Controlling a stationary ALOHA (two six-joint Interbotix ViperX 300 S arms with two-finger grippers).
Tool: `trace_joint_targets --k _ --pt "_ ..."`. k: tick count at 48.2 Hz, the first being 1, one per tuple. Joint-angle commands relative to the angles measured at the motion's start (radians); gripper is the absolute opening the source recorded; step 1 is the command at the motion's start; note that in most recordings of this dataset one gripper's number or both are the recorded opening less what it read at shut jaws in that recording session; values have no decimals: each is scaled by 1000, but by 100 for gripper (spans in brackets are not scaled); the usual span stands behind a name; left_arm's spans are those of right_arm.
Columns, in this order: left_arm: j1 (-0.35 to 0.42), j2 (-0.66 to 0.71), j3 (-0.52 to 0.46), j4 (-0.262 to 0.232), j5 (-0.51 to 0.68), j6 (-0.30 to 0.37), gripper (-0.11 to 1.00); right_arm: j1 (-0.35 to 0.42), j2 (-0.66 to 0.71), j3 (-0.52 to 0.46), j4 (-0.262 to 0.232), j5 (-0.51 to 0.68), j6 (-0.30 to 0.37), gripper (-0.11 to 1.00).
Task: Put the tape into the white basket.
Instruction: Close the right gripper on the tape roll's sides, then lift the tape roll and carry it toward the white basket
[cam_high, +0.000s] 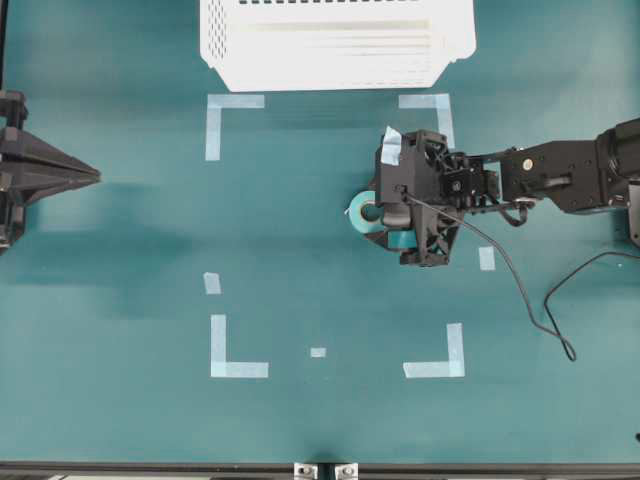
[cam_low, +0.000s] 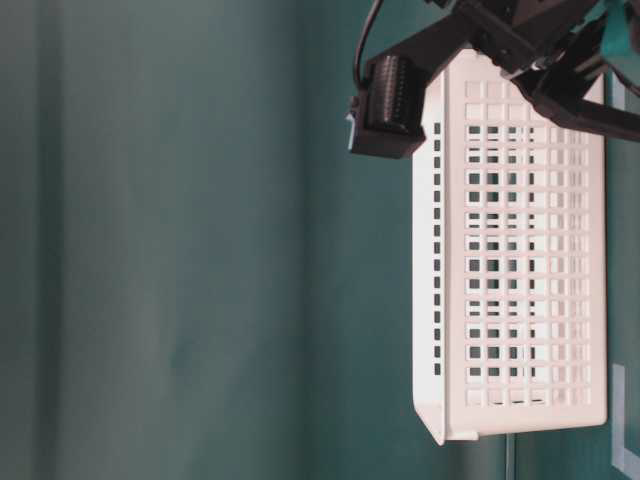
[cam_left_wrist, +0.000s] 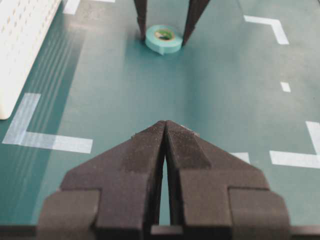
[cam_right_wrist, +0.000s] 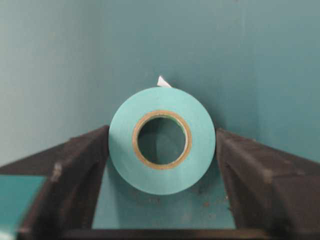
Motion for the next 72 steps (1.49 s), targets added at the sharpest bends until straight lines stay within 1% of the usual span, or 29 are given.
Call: trace_joint_targets --k 1,27,48,55,72 --pt "3 6 -11 2 -3 0 -10 -2 -8 -15 -2 11 -3 70" --pt "5 6 -11 2 -3 0 -10 0 -51 -18 -3 61 -3 68" --pt "3 5 -8 2 -3 -2 -10 -2 -290 -23 -3 219 -5 68" --pt "3 -3 -6 2 -3 -2 -10 -3 -367 -23 -3 236 -5 68" --pt "3 -25 -3 2 0 -2 -10 -26 -477 -21 -3 249 -5 68"
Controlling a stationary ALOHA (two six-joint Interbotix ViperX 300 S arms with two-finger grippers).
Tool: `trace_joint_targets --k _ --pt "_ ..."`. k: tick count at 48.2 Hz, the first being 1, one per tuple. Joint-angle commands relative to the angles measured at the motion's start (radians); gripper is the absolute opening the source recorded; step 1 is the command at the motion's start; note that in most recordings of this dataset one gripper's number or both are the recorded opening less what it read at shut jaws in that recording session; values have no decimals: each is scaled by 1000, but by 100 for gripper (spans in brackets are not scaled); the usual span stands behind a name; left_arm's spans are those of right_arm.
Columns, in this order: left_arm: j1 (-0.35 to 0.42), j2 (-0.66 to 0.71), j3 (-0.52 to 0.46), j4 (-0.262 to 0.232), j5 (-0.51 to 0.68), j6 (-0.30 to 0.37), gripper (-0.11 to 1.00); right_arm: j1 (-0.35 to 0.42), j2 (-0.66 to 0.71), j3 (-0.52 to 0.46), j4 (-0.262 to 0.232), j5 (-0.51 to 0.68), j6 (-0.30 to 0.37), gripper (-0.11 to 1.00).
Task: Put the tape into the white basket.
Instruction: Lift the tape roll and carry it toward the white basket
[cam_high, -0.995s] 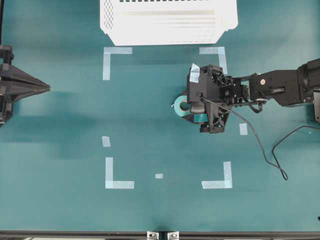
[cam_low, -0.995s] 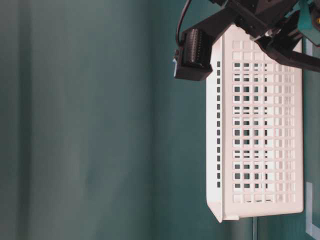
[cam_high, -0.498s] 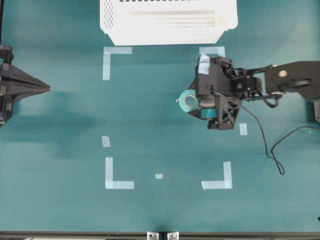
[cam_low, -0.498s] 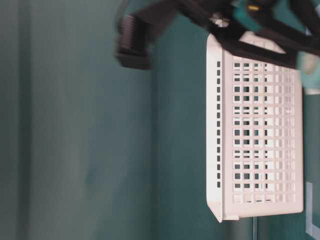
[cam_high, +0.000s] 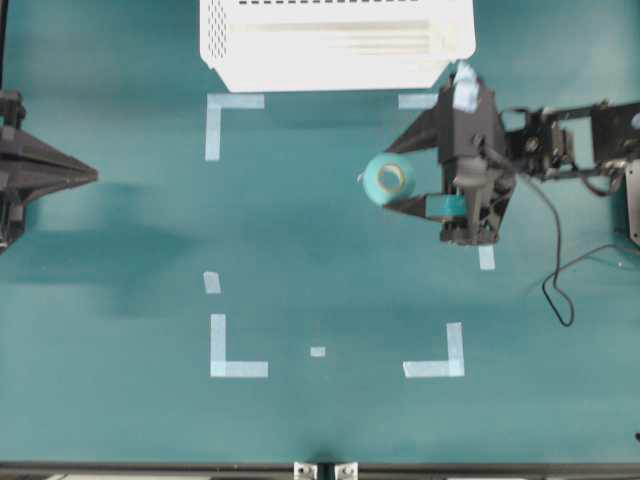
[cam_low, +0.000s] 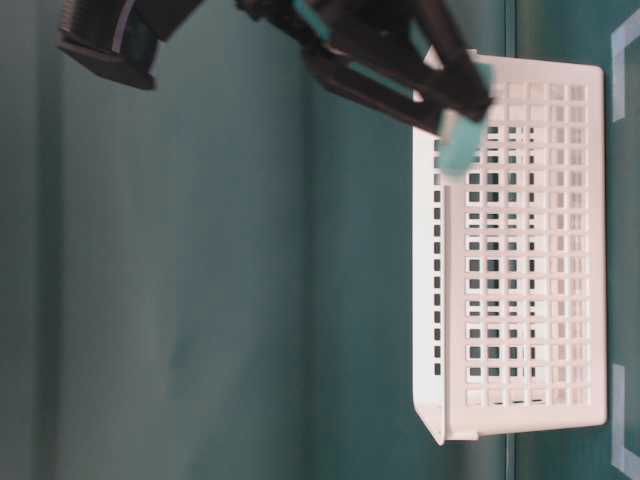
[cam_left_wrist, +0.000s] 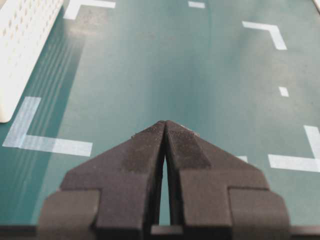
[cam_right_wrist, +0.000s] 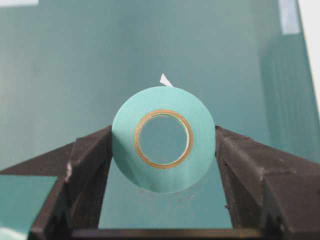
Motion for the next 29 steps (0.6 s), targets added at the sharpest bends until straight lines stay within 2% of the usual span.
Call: trace_joint_targets --k 1,19,29 --pt "2 6 -12 2 -3 2 -10 -6 -46 -14 -2 -3 0 68" --pt "2 6 -12 2 -2 2 -10 -34 -103 0 -2 -3 0 68" --pt "2 6 -12 2 -2 0 -10 -81 -103 -8 -2 -3 -2 68"
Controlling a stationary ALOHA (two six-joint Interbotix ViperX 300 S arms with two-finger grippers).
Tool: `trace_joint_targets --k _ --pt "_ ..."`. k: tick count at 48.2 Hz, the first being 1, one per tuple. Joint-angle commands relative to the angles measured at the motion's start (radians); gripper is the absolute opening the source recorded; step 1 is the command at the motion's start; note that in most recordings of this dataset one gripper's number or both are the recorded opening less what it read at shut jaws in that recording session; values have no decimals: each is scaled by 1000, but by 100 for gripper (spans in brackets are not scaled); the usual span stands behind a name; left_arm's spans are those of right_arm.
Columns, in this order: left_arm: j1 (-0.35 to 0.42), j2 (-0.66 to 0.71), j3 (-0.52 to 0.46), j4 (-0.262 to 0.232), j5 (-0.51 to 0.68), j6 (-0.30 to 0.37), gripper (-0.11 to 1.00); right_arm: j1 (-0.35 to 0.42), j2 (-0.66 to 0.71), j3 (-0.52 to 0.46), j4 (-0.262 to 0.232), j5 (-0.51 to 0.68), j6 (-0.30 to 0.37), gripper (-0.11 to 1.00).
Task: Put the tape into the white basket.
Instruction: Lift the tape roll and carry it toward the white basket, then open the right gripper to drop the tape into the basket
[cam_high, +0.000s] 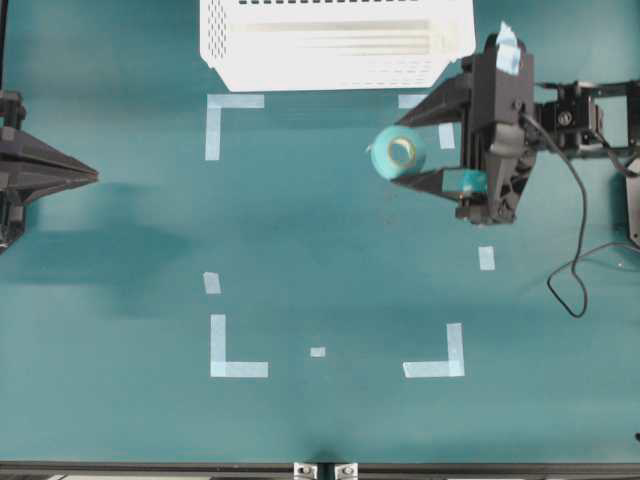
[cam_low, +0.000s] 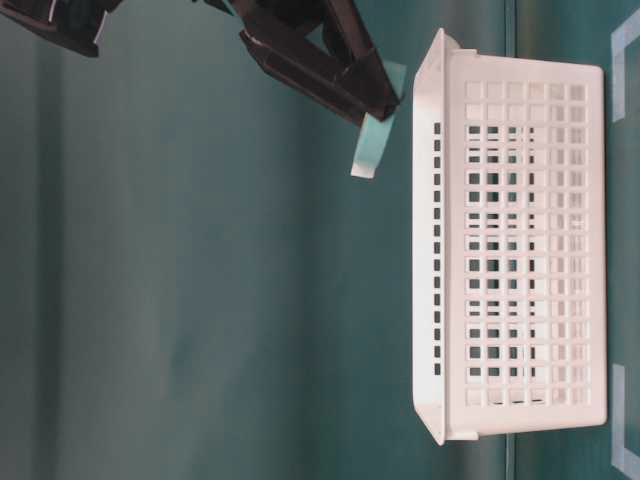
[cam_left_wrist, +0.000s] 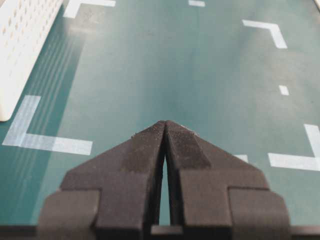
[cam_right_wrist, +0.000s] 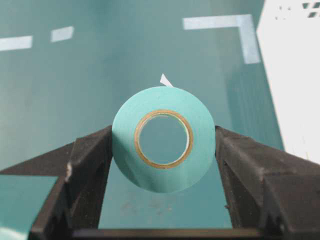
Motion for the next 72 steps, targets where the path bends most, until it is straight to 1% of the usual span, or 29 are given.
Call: trace_joint_targets --k 1,7,16,20,37,45,54,62,72 --pt "3 8 -12 0 -5 0 -10 -32 -15 -18 -2 -5 0 68" --pt "3 8 -12 0 -5 0 -10 -83 -15 -26 -5 -5 -5 68" --pt "3 8 -12 0 -5 0 -10 -163 -14 -37 -37 -9 -6 68" --pt "3 8 -12 0 -6 0 -10 -192 -14 -40 -43 -17 -6 68" --pt "3 8 -12 0 -5 0 -10 -313 34 -48 -44 -80 -8 68" --pt "3 8 -12 0 -6 0 -10 -347 78 -77 -44 -104 -11 68" --pt "3 8 -12 0 -5 0 -10 -377 144 -127 -44 -100 -11 68" --pt "3 8 -11 0 -5 0 -10 -387 206 -166 -44 -97 -12 68" --pt "3 8 -11 0 -5 0 -10 -388 250 -196 -46 -91 -12 68"
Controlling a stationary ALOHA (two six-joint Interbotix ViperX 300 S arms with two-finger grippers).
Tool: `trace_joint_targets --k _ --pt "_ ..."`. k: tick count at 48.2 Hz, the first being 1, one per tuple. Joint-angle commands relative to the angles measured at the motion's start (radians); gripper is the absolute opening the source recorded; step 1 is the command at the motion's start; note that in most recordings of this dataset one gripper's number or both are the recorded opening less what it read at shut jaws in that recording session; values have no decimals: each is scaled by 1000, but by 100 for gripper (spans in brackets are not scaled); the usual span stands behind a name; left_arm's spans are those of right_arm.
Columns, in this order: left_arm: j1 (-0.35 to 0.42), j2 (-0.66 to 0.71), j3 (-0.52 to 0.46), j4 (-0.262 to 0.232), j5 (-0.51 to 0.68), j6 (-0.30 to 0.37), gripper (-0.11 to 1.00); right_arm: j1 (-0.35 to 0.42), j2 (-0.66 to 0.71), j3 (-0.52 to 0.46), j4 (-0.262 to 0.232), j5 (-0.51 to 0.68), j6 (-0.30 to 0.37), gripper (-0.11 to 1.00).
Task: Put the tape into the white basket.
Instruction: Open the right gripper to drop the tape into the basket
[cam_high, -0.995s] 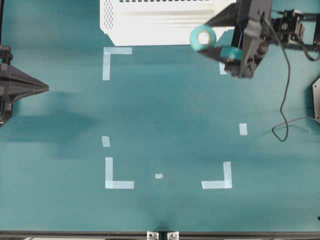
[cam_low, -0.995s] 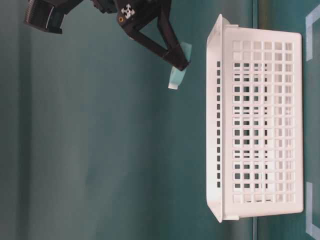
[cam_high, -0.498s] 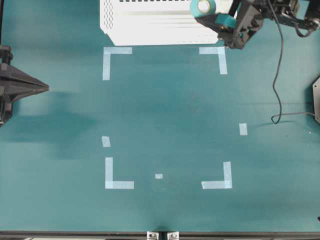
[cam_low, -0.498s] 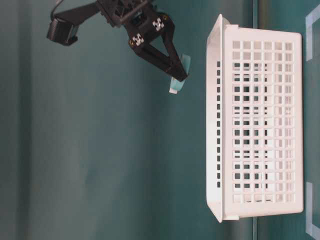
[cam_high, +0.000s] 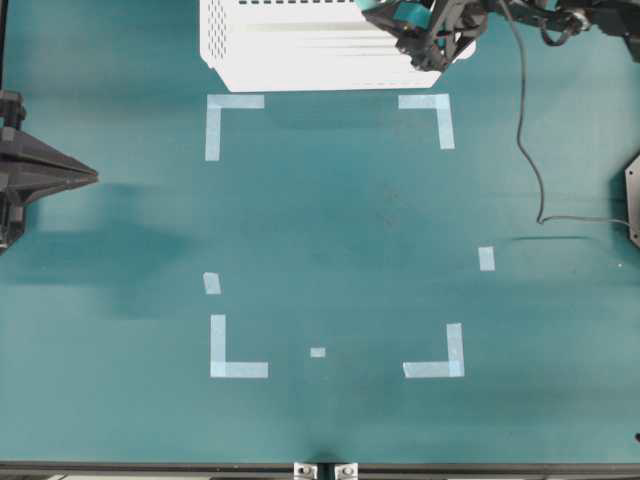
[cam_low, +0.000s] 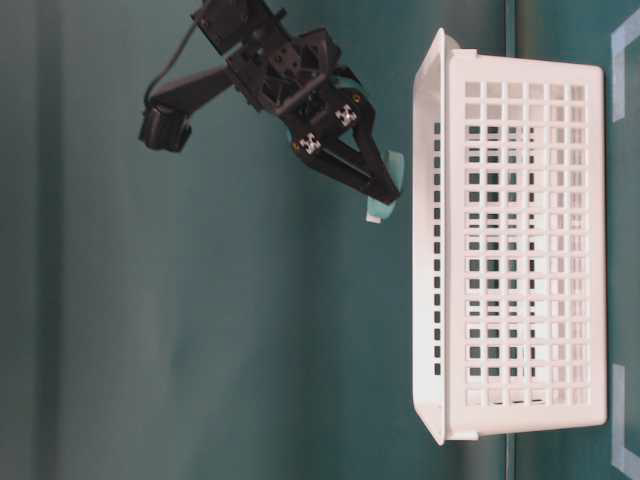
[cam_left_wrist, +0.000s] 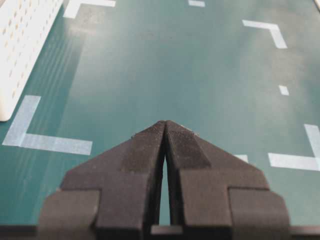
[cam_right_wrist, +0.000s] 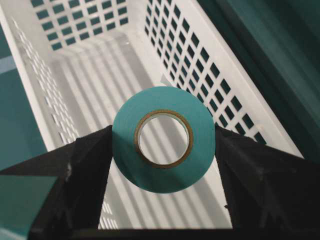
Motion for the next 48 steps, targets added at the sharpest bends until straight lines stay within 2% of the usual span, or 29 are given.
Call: trace_joint_targets --k 1,21,26,29,35,48 --pt "2 8 -11 2 -5 0 -10 -2 0 -32 -6 -3 2 68" --pt "2 8 -11 0 -5 0 -10 -2 6 -29 -20 -9 5 69" --pt "2 8 -11 0 -5 0 -10 -2 6 -28 -35 -5 6 92" --pt "2 8 -11 0 -5 0 -10 -2 6 -26 -35 -5 6 98" --pt "2 8 -11 0 -5 0 -10 -2 6 -26 -37 -5 6 92" --pt "2 8 -11 2 -5 0 -10 20 -17 -21 -38 6 3 91"
